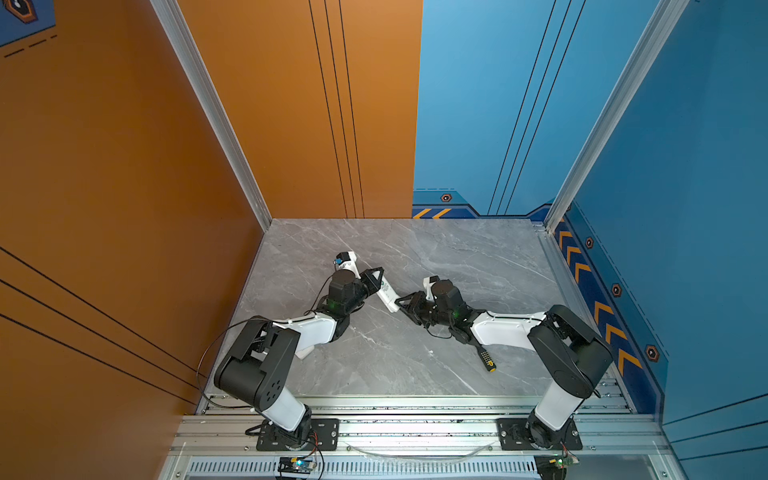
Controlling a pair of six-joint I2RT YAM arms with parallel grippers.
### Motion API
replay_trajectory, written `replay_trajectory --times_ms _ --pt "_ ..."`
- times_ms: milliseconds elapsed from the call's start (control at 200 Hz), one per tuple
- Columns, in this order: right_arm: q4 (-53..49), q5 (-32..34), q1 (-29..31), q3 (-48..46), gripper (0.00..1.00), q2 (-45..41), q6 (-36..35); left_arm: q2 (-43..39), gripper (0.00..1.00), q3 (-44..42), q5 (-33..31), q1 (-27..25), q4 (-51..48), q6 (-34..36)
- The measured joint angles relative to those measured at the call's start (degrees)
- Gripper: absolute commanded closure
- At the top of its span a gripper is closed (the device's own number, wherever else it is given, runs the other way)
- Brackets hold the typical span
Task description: Unload the batteries from the remote control
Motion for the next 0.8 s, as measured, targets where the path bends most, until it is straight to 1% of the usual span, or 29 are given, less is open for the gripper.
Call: replay_trajectory --times_ms 350,686,796 --pt "-1.5 0.0 -0.2 0.0 0.65 -1.4 0.0 -0.3 1.00 0.5 -0.9 -0.7 -0.3 0.3" --pt "-2.5 -1.1 -0.5 -0.9 0.62 -3.1 0.0 -0.3 1.00 0.6 -0.9 -1.2 -0.6 0.7" --pt "-2.1 -1.4 -0.6 -1.0 0.62 -5.1 0.0 0.2 1.00 0.6 -1.0 -1.2 -2.8 1.7"
